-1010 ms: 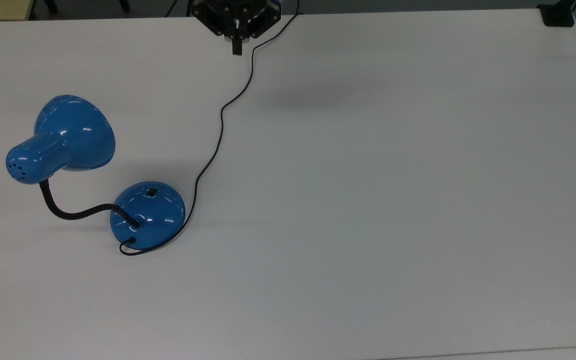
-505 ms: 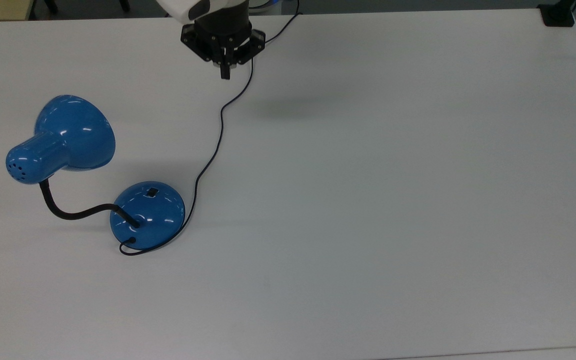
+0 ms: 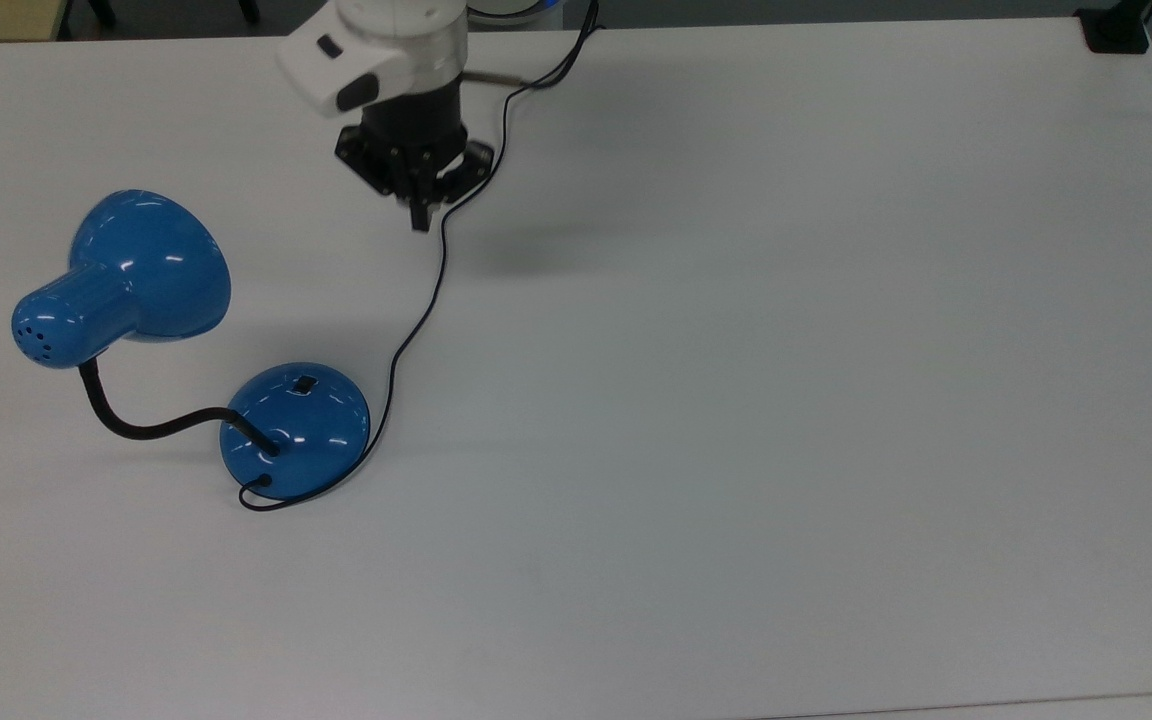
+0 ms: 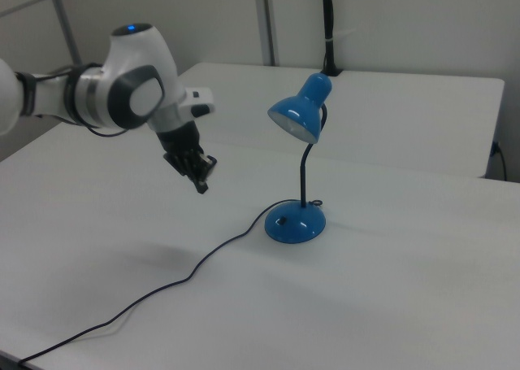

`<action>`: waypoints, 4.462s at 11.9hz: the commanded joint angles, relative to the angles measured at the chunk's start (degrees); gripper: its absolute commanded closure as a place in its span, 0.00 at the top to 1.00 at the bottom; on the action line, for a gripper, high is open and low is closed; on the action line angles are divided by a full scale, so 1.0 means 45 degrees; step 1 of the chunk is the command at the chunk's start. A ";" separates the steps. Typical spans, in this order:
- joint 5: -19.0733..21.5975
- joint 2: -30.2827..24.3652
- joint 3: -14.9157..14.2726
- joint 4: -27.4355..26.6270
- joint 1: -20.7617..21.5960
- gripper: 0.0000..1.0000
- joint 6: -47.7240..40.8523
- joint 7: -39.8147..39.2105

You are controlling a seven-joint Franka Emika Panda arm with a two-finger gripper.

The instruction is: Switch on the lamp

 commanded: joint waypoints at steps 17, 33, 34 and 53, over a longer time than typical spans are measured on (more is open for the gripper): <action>-0.0801 0.4060 -0.0049 0.0513 -0.2175 0.00 0.7261 0.0939; -0.1132 0.4997 -0.0049 0.0981 -0.2331 0.00 0.7886 0.0939; -0.1153 0.5114 -0.0029 0.0982 -0.2389 0.00 0.8118 0.0939; -0.0706 -0.0490 0.0127 0.1877 0.1340 0.21 -0.3906 0.0157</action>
